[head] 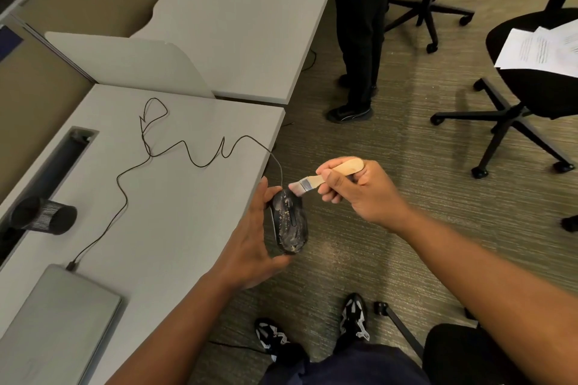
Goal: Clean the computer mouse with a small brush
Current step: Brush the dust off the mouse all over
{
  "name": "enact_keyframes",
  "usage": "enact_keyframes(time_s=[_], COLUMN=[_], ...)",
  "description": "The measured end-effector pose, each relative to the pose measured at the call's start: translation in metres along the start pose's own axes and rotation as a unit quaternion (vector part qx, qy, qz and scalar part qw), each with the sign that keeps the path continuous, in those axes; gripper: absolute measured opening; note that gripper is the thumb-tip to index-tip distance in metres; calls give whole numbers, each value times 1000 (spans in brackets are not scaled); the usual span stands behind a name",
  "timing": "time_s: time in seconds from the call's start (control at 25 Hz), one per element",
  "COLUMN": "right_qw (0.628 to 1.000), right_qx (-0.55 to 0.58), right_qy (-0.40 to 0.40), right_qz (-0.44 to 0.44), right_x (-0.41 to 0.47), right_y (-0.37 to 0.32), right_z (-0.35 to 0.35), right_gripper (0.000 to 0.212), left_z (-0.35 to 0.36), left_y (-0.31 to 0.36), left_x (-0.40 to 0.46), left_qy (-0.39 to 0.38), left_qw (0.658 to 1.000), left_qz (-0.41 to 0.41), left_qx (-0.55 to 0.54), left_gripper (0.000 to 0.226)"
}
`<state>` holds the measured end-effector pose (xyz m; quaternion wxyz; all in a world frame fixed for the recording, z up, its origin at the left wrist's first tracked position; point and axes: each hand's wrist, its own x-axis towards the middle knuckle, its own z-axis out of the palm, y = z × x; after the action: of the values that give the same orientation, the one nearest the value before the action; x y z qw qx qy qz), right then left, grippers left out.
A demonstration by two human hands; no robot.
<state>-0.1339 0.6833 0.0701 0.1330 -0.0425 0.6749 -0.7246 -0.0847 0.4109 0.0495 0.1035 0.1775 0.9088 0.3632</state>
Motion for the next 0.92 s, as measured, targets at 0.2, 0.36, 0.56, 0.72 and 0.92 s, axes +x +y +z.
enact_keyframes(time_s=[0.2,0.36,0.56,0.72,0.92], right_qw=[1000,999,1000,999,997], right_qx=[-29,-7,-23,-42,-51], right_qy=[-3,-31,-17,-32,-53], right_qz=[-5,-7,-3,10,-2], right_x=[-4,-3,-6,-6,-7], right_y=[2,-4,-5,-6,-11], right_z=[-1,1,-8,-6,-9], right_gripper=[11,18,19,13,15], left_z=[-3,-1,1,0,1], left_y=[2,1,3,0,2], left_x=[-2,-3,-5,-6,-8], left_qy=[9,5,-9,-8,2], left_qw=[1000,1000,1000,1000,1000], left_qz=[-15,1,1,6,14], left_qx=[-5,2,12,11,4], left_gripper=[142,142,138,139,139])
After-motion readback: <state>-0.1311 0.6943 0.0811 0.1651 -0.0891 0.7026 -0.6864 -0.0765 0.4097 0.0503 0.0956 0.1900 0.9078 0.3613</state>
